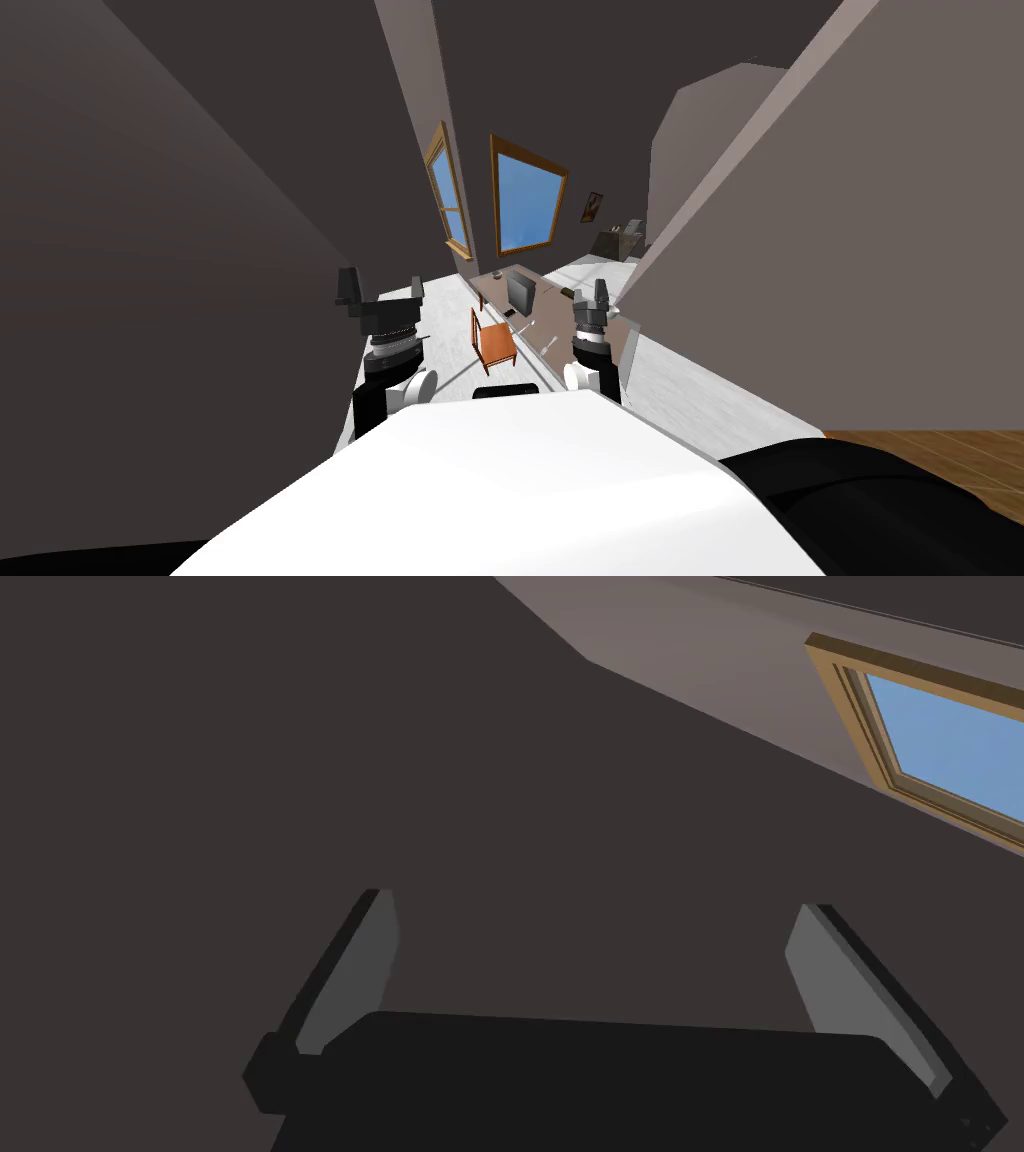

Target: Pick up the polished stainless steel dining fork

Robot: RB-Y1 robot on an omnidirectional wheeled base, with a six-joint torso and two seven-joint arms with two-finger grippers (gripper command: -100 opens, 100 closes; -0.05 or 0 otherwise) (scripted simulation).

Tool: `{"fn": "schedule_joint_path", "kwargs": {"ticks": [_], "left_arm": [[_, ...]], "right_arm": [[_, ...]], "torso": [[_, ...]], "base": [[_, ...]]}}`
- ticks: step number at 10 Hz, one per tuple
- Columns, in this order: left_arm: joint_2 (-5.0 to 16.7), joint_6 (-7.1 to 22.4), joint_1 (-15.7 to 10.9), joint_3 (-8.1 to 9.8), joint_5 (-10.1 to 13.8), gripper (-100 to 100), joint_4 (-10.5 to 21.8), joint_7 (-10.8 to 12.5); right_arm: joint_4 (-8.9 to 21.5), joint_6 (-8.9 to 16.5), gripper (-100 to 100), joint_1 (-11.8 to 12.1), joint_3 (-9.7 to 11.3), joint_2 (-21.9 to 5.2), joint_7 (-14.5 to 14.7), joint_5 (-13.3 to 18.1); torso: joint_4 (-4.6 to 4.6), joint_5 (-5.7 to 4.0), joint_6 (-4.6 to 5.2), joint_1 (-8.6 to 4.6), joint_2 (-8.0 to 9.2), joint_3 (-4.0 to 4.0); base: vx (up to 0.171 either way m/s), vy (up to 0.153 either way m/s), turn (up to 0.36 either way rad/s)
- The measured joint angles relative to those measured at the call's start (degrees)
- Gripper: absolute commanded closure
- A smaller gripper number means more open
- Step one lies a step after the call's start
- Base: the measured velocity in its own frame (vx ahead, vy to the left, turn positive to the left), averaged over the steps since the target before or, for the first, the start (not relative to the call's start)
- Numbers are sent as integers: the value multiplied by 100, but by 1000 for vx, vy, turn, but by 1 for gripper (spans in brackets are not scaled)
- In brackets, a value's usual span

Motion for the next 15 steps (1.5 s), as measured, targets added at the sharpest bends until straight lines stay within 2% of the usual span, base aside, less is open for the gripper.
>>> {"fn": "schedule_joint_path", "kwargs": {"ticks": [5, 7, 9, 10, 12, 15], "left_arm": [[-1, 0, 0, -1, 0, 0, 0, 0], [0, 0, 0, -1, 0, 0, 0, 0], [-1, 0, 0, -1, 0, 0, 0, 0], [0, 0, 0, 0, 0, 0, 0, 0], [0, 0, 0, -1, 0, 0, 0, 0], [0, 0, 0, 0, 0, 0, 0, 0]], "right_arm": [[435, -104, -100, -144, 142, -789, 304, 157], [693, -234, -100, -199, 221, -940, 436, 235], [1045, -367, -100, -295, 328, -1177, 657, 368], [1143, -406, -100, -300, 360, -1234, 727, 404], [1578, -599, -100, -397, 463, -1408, 925, 545], [2127, -701, -100, -579, 667, -1574, 1274, 798]], "torso": [[-1, 7, -2, 31, -2, -1], [0, 5, -1, 21, -2, -1], [-2, 6, -2, 28, -7, -4], [-1, 6, 1, 22, -5, -3], [-1, 6, -2, 25, -5, -3], [-1, 5, -1, 18, -6, -4]], "base": [[-4, 73, 71], [9, 59, 113], [17, 66, 99], [14, 54, 105], [19, 72, 198], [18, 41, 79]]}}
